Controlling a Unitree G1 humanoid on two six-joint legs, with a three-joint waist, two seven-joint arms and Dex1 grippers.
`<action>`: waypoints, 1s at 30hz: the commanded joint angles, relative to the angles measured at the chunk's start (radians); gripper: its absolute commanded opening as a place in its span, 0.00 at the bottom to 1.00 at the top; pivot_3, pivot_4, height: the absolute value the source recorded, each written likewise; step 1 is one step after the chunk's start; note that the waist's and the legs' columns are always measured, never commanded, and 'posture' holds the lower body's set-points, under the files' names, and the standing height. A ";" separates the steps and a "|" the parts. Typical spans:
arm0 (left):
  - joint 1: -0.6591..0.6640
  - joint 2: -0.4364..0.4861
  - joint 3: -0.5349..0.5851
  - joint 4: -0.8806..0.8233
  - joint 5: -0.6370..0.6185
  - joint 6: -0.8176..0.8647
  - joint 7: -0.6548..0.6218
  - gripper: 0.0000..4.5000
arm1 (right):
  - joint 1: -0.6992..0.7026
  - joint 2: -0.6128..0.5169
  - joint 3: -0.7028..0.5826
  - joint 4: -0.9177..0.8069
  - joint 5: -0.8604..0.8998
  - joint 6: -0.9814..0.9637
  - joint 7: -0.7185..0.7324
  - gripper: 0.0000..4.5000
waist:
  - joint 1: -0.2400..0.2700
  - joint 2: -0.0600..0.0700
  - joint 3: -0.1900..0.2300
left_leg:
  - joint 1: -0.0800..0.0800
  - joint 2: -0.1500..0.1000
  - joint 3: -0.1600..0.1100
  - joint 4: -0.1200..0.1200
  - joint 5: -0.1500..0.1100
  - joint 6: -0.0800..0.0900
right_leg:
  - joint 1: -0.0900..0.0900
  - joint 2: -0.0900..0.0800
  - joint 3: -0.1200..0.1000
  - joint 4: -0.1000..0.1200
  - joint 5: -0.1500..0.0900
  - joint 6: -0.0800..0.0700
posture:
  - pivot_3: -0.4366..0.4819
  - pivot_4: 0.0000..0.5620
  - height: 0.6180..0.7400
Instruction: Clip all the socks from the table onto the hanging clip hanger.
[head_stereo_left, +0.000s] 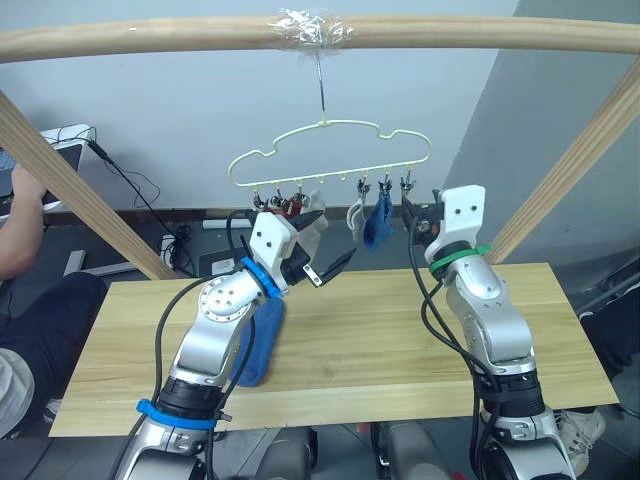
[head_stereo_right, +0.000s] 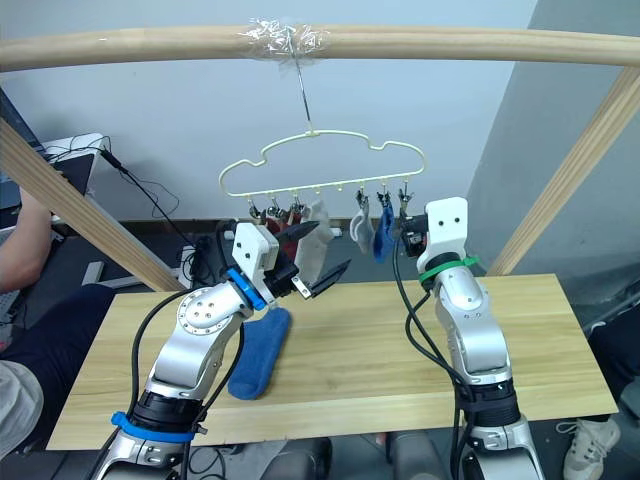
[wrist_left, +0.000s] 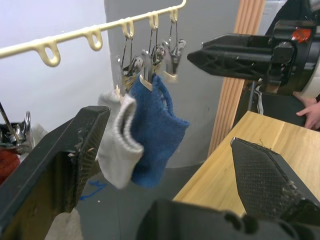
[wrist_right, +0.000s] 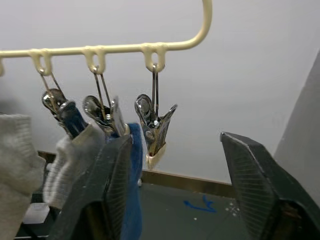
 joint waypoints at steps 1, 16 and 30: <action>-0.011 0.002 0.016 -0.034 -0.021 -0.015 -0.005 1.00 | -0.029 0.009 -0.004 -0.011 -0.009 -0.035 -0.004 0.63 | 0.000 0.000 0.000 | 0.000 0.000 0.000 0.000 0.000 0.000 | 0.000 0.000 0.000 0.000 0.000 0.000 | 0.42 0.35 1.00; -0.045 0.002 0.023 -0.046 -0.029 -0.010 0.002 1.00 | -0.096 0.036 -0.007 0.082 -0.041 -0.067 -0.026 0.63 | 0.000 0.000 0.000 | 0.000 0.000 0.000 0.000 0.000 0.000 | 0.000 0.000 0.000 0.000 0.000 0.000 | 0.43 0.35 1.00; -0.043 0.000 0.020 -0.049 -0.031 -0.008 0.006 1.00 | -0.100 0.048 -0.001 0.088 -0.044 -0.065 -0.019 0.42 | 0.000 0.000 0.000 | 0.000 0.000 0.000 0.000 0.000 0.000 | 0.000 0.000 0.000 0.000 0.000 0.000 | 0.44 0.36 1.00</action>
